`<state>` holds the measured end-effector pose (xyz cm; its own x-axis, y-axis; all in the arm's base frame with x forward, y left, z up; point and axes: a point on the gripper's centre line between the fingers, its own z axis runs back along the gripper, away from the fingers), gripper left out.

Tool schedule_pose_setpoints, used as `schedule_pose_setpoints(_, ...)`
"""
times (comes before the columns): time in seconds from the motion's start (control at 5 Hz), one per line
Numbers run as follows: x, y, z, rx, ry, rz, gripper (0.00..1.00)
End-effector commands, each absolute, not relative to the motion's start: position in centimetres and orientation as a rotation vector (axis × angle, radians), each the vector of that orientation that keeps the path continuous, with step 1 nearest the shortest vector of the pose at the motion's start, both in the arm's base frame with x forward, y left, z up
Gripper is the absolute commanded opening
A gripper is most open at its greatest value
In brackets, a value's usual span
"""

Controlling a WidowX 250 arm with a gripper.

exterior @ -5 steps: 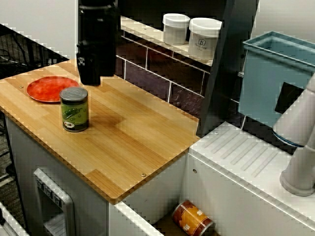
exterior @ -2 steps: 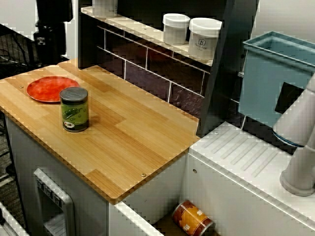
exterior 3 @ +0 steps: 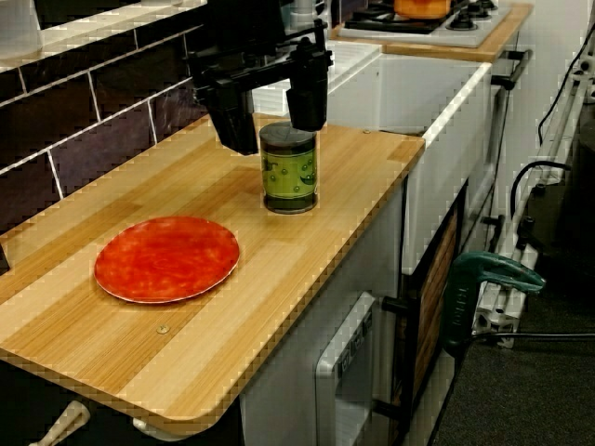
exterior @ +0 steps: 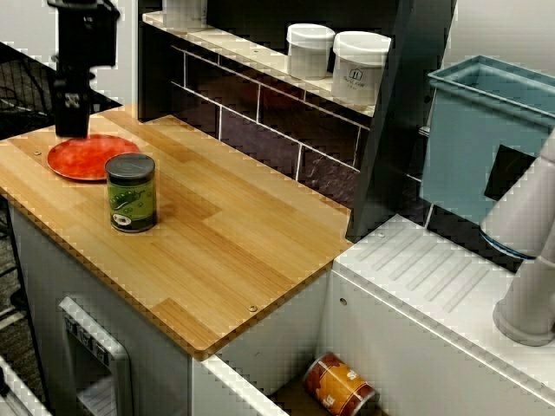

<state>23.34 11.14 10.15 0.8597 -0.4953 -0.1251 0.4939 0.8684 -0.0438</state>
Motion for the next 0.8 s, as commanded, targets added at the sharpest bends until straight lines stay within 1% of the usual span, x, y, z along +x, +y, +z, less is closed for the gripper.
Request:
schedule_pose_setpoints(0.0, 21.89, 9.27, 10.44, 0.133, 0.158, -0.442, 1.0)
schedule_pose_setpoints(0.6, 20.92, 9.56, 9.72, 0.157, 0.156, -0.453, 1.0)
